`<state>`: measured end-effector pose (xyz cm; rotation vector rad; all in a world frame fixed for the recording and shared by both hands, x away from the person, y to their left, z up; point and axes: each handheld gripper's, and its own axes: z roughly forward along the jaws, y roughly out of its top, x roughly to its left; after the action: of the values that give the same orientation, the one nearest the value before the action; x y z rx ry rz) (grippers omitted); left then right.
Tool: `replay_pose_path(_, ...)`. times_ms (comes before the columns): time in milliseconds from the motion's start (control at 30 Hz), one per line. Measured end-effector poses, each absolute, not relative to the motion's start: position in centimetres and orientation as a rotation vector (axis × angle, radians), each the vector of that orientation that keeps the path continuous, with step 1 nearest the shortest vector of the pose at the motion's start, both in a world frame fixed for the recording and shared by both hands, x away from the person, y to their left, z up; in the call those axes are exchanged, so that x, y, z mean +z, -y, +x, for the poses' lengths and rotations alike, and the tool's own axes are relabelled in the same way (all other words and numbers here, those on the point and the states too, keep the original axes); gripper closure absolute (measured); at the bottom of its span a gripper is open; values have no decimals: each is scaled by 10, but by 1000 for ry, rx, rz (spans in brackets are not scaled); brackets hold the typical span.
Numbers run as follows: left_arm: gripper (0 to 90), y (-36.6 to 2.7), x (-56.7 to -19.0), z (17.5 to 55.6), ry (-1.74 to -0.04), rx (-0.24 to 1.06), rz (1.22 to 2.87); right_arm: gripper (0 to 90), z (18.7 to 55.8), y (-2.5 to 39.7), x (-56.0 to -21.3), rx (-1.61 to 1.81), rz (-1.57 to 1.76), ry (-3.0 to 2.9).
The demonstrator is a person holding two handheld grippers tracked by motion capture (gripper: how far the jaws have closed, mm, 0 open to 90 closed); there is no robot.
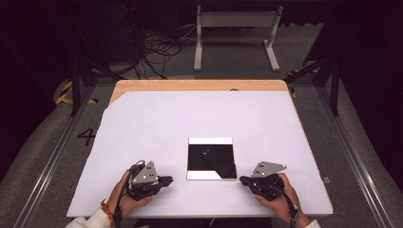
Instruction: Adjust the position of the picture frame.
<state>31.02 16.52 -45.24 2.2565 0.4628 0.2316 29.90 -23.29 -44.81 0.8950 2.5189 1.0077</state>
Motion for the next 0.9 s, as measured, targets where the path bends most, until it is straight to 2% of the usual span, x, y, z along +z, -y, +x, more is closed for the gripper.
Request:
replay_pose_path(367,853,-190,-449,300,-503,235,2209,898,306,222,-441,871,893,-2589)
replay_pose_path(700,835,-185,-455,303,-508,214,2233,896,315,212,-440,811,880,-2656)
replay_pose_path(900,819,-185,-455,305,-520,207,2222,862,316,214,-441,862,882,-2657)
